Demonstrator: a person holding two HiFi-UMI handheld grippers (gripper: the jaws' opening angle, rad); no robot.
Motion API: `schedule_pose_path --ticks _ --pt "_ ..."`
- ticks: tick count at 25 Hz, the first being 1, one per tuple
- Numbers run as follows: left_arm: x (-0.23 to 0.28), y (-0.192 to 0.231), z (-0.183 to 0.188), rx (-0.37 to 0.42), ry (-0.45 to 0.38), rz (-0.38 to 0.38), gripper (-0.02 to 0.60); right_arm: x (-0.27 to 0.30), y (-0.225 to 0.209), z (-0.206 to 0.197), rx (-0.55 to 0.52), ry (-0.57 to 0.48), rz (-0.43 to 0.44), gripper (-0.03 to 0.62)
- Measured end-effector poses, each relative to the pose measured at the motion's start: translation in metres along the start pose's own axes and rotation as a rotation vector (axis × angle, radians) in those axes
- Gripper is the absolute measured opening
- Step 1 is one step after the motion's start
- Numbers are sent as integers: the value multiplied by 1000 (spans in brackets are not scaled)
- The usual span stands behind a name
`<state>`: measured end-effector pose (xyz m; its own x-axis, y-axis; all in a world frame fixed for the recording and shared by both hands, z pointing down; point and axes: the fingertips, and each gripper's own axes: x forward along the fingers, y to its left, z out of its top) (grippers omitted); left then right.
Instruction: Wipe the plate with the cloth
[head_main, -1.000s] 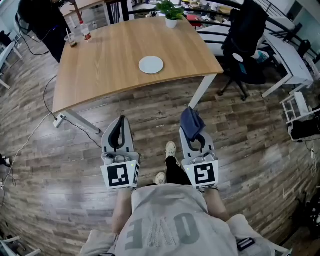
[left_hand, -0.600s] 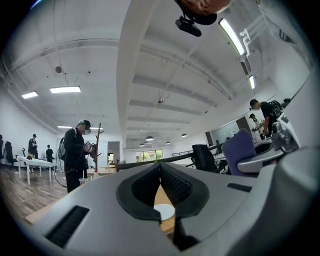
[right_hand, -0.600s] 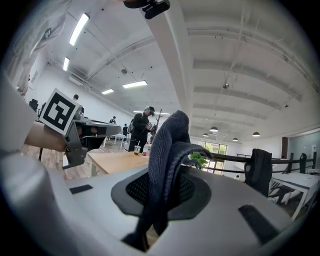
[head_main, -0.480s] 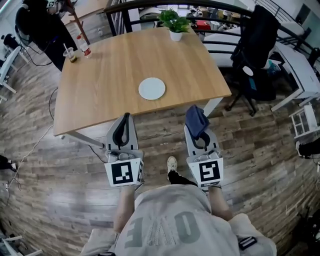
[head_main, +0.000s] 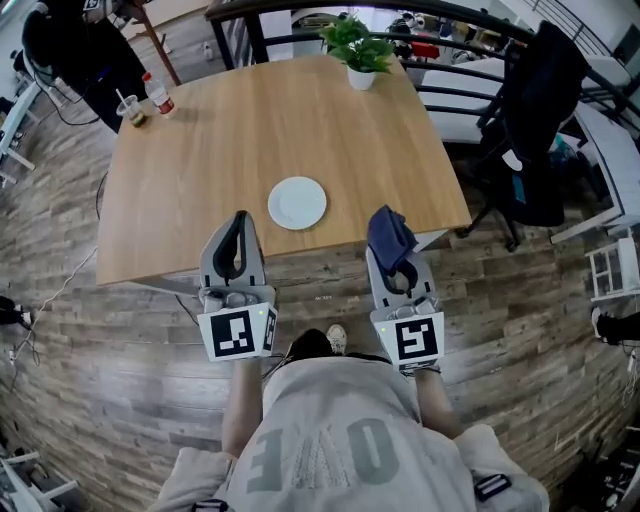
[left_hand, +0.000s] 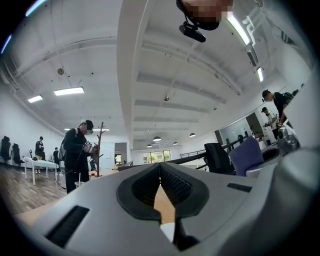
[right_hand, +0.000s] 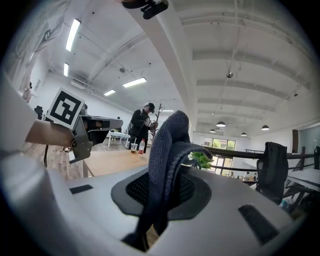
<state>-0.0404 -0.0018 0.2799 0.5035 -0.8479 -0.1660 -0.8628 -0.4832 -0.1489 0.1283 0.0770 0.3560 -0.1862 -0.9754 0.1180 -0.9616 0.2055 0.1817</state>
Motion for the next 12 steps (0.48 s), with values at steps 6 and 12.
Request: schedule_pose_path --ticks 6,12 --pt "30 16 -24 -2 65 39 8 42 -11 -10 26 14 48 57" --pt "71 40 -44 -21 92 44 8 102 -13 -6 21 24 93 57"
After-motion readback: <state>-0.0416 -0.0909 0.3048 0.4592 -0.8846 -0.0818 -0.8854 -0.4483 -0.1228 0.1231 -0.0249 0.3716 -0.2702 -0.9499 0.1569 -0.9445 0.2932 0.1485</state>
